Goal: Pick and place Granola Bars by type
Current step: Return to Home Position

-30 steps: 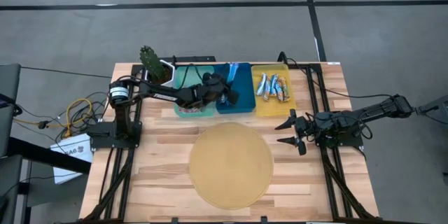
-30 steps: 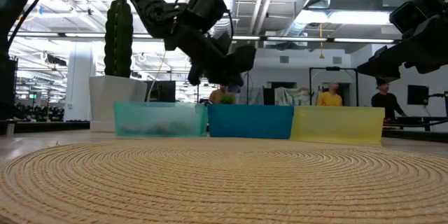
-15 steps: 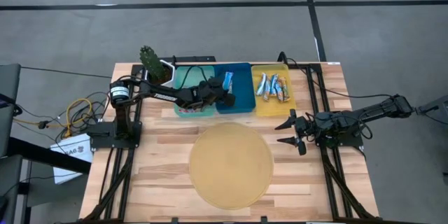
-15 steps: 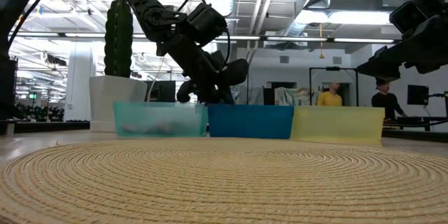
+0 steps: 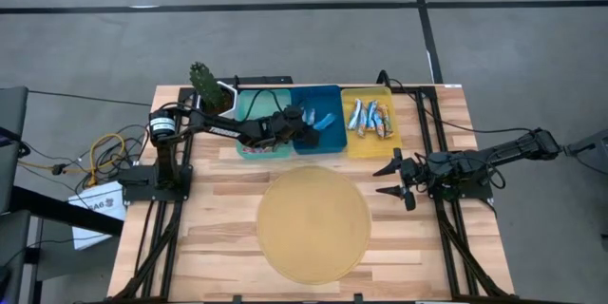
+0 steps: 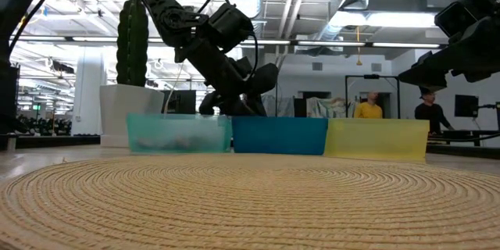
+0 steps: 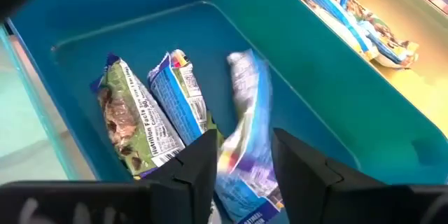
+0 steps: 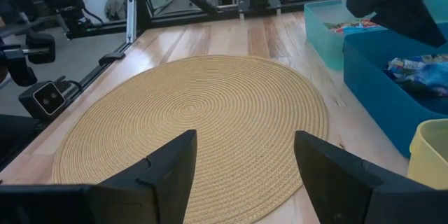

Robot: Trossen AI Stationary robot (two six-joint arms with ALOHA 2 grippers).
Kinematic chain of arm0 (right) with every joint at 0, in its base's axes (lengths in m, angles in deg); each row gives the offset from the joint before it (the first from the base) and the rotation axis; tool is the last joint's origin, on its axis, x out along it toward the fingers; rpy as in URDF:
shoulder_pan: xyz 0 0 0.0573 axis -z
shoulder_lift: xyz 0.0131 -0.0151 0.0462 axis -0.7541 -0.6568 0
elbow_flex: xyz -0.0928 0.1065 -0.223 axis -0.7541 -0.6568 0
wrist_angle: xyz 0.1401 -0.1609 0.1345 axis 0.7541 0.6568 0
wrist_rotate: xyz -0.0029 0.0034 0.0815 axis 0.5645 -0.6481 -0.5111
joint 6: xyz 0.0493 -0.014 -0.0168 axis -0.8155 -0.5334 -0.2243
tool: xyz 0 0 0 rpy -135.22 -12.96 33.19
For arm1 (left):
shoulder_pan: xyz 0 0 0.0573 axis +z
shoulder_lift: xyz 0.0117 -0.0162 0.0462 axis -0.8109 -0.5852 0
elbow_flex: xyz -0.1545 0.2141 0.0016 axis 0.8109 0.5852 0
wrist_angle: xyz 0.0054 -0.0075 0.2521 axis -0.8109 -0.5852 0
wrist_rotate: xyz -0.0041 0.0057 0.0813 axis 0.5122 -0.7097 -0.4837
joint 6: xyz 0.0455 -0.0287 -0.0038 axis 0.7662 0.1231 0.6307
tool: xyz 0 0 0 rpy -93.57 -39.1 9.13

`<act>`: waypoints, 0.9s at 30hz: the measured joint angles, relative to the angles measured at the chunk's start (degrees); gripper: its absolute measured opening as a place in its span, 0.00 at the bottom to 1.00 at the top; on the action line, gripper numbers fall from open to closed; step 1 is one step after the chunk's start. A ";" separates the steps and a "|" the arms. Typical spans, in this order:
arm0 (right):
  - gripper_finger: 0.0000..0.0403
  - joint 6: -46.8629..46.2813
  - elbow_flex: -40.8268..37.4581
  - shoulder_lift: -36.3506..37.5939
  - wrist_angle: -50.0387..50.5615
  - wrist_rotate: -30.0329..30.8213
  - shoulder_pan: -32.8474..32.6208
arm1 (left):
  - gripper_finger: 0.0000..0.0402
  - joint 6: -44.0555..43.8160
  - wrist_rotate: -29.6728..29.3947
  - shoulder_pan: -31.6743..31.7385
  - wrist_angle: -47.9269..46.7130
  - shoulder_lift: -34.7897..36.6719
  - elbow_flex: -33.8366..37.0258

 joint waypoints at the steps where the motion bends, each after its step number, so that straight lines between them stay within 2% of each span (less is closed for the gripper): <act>1: 0.58 0.01 0.01 -0.02 0.00 0.00 0.02 | 0.32 0.00 0.00 0.00 0.00 0.00 0.00; 6: 0.58 0.01 0.00 -0.02 0.00 0.00 0.00 | 0.35 2.07 -0.17 0.02 0.96 -0.04 0.02; 17: 0.58 0.01 0.00 -0.01 0.00 0.00 0.01 | 0.35 20.48 0.26 -4.77 14.61 -0.04 0.04; 21: 0.58 0.00 0.00 -0.02 0.00 0.00 0.00 | 0.35 31.75 6.15 -7.94 19.69 -0.04 0.04; 27: 0.58 0.01 0.01 -0.02 0.00 0.00 0.02 | 0.35 49.21 21.56 -12.87 21.48 -0.04 0.04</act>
